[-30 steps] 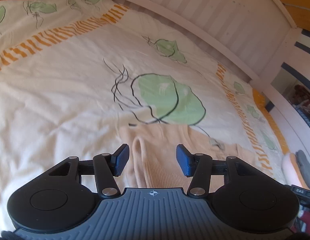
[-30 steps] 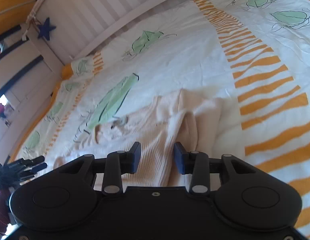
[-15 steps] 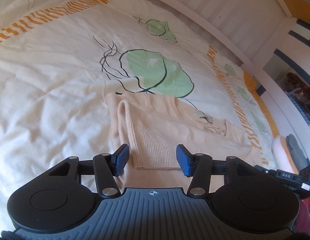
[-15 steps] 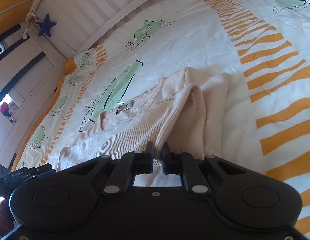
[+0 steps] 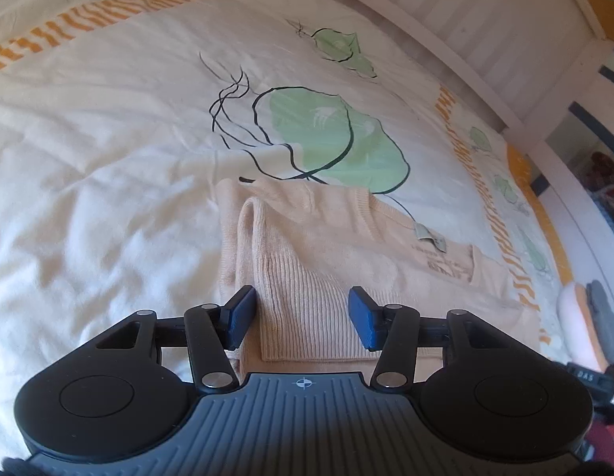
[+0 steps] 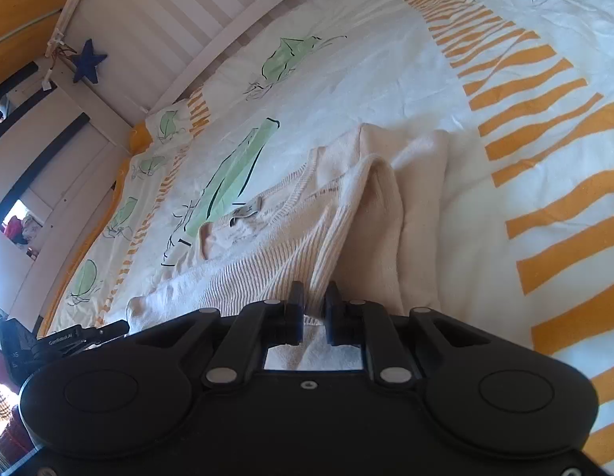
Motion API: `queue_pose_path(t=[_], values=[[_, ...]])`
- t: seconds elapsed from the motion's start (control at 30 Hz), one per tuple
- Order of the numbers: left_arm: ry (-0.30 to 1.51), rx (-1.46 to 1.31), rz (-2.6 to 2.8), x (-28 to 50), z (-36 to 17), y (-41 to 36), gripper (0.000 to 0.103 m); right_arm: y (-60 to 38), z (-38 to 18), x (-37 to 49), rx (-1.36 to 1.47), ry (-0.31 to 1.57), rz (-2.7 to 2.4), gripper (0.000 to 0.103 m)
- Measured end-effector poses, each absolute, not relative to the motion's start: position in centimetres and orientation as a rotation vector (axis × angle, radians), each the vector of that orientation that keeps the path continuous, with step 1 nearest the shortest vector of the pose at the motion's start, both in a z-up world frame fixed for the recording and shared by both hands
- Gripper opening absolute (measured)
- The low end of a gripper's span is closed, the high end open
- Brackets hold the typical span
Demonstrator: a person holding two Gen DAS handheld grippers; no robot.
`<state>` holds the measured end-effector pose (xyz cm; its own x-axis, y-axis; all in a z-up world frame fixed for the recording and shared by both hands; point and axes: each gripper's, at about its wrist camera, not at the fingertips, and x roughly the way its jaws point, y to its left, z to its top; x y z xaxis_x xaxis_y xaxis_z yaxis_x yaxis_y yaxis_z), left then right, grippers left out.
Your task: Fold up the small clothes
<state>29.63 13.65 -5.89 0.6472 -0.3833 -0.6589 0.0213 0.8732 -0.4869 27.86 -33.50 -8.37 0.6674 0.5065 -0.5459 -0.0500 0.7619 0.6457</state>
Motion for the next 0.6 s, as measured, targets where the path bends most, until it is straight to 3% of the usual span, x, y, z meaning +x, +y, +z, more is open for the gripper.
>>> queue_pose_path(t=[0.03,0.07,0.1,0.33,0.6], values=[[0.855,-0.480,-0.245,29.8,-6.0,13.6,0.045,-33.5,-8.4,27.9,0.642,0.788,0.338,0.022],[0.850,-0.491,-0.249,29.8,-5.9,13.6,0.016,-33.5,-8.4,27.9,0.646,0.791,0.341,0.021],[0.842,-0.504,-0.256,29.8,-5.8,13.6,0.006,-33.5,-8.2,27.9,0.656,0.789,0.348,0.017],[0.775,-0.684,-0.349,32.3,-4.2,14.6,0.006,-35.8,-6.3,30.8,0.903,0.678,0.418,0.014],[0.727,-0.670,-0.312,37.9,-3.5,14.7,0.006,-36.7,-6.6,37.4,0.886,0.658,0.328,0.014]])
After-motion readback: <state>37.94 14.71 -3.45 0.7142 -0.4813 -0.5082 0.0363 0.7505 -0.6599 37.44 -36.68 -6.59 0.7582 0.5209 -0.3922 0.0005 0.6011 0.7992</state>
